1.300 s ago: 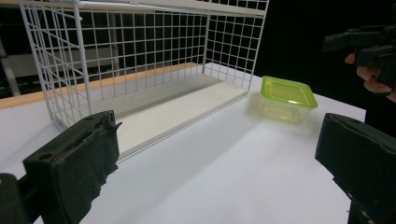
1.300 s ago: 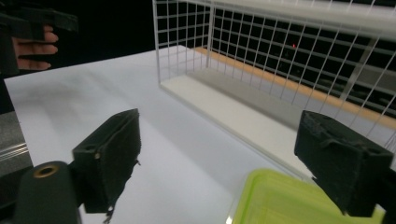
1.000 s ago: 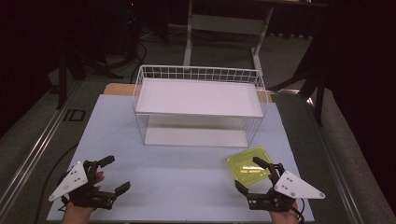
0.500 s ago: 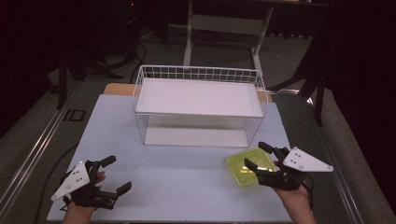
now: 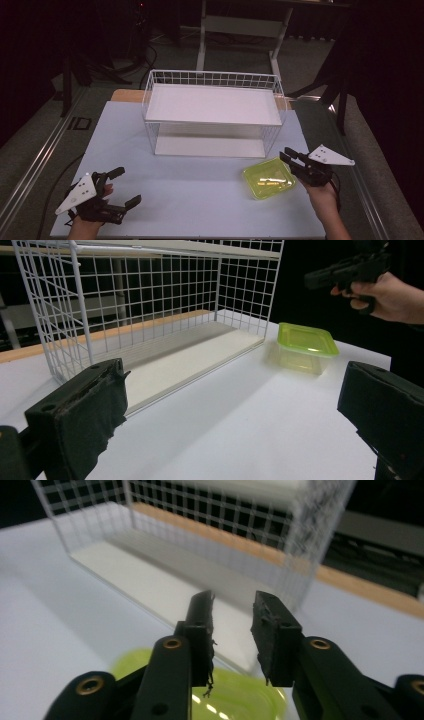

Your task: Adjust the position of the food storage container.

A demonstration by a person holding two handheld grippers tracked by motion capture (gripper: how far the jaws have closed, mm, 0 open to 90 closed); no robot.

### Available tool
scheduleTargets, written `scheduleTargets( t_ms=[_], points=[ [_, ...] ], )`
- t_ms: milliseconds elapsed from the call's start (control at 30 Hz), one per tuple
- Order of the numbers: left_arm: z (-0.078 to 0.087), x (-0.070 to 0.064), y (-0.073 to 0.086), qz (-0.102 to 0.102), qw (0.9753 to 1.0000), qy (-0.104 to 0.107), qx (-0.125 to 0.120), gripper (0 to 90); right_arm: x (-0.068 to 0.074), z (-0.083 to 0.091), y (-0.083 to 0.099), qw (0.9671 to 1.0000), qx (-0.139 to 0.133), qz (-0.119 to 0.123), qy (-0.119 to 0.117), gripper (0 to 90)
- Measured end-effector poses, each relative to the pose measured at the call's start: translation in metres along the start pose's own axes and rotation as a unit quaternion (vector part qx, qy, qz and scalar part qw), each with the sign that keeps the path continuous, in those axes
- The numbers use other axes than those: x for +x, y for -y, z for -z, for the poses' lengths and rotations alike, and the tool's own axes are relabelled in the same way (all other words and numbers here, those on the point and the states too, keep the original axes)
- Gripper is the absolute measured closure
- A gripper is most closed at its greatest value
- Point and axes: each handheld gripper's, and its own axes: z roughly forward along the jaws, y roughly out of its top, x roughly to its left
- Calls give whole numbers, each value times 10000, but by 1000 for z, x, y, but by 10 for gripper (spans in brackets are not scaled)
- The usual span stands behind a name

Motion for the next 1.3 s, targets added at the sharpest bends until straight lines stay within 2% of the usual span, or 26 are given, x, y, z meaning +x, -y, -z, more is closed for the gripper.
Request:
scheduleTargets(
  t_ms=[100, 167, 300, 433, 667, 733, 800, 867, 1033, 1300],
  points=[
    [0, 0, 0, 1, 10000, 8, 5, 4, -5, -2, 8, 9998, 136, 30, 108, 825],
    [-1, 0, 0, -5, 10000, 4, 21, 4, -11, -5, 20, 9990, 370, 96, 217, 899],
    [-2, 1, 1, -10, 10000, 24, 42, 4, -19, -8, 32, 9981, 539, 59, 290, 900],
    [-2, 0, 1, -20, 10000, 29, 42, 4, -31, -7, 53, 9957, 799, -55, 470, 900],
    [-2, 0, 1, -57, 10000, 24, 52, 4, -36, -7, 80, 9928, 1110, -237, 390, 900],
    [-2, 0, 1, -54, 10000, 21, 40, 4, -38, -5, 84, 9934, 1026, -429, 298, 900],
    [-2, 0, 0, -60, 10000, 13, 40, 4, -39, -3, 86, 9933, 995, -511, 291, 900],
    [-1, 0, 0, -68, 10000, 12, 52, 4, -40, -2, 87, 9926, 1020, -536, 379, 900],
    [-1, -1, 0, -75, 10000, 26, 52, 4, -38, -4, 92, 9919, 1096, -514, 377, 900],
    [-2, -1, 0, -80, 9999, 32, 59, 4, -27, -14, 97, 9908, 1270, -468, 78, 900]
  ],
)
